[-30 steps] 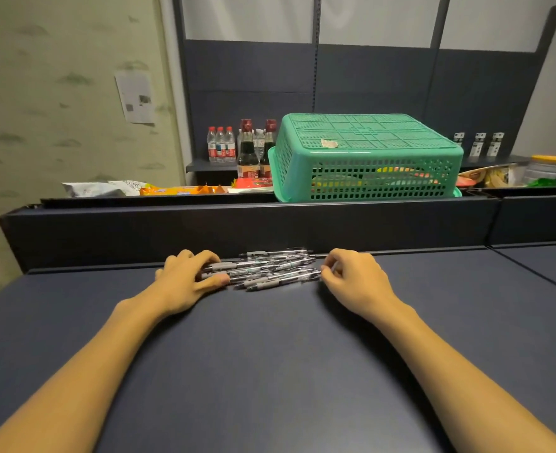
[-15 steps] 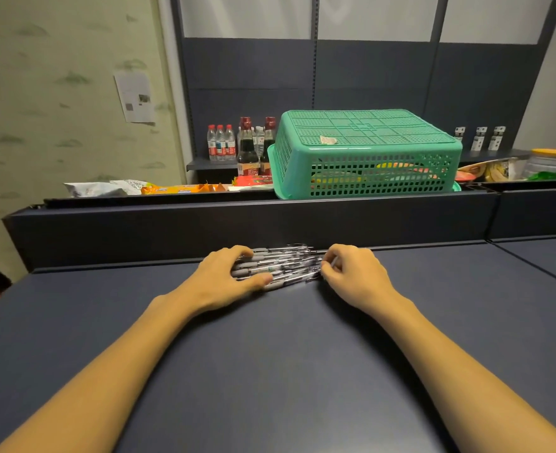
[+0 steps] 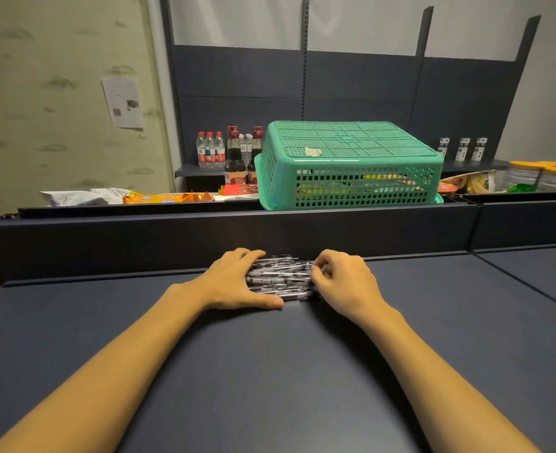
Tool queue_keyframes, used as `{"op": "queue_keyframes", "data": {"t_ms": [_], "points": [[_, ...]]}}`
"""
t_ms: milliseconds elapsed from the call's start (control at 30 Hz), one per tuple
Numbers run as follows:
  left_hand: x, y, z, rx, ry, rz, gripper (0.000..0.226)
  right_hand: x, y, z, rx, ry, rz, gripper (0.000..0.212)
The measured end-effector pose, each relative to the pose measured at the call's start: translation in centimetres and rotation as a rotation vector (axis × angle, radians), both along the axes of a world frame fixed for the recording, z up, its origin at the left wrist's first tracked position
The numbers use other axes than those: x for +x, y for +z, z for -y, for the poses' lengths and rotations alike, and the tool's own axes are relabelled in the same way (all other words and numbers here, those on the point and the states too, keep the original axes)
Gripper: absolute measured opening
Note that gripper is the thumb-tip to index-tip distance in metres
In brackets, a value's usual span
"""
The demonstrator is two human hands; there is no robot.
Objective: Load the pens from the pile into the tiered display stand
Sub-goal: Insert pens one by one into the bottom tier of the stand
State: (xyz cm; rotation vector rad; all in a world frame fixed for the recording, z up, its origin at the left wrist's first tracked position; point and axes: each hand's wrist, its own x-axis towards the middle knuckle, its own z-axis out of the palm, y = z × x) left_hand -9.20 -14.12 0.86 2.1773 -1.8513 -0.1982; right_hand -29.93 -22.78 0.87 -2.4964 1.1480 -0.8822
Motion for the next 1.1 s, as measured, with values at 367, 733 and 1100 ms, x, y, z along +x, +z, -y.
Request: {"op": "queue_keyframes", "data": {"t_ms": [367, 733, 1100], "points": [[-0.3, 2.8, 2.2, 0.27, 0.086, 0.08, 0.123, -0.5, 0.3, 0.4, 0.022, -0.027, 0.027, 0.014], [-0.9, 1.8, 1.4, 0.193, 0.14, 0.163, 0.118, -0.5, 0.5, 0.0, 0.031, -0.029, 0.021, 0.015], [-1.6, 2.7, 1.3, 0.221, 0.069, 0.021, 0.087, -0.8, 1.1, 0.2, 0.023, -0.058, 0.112, 0.016]]}}
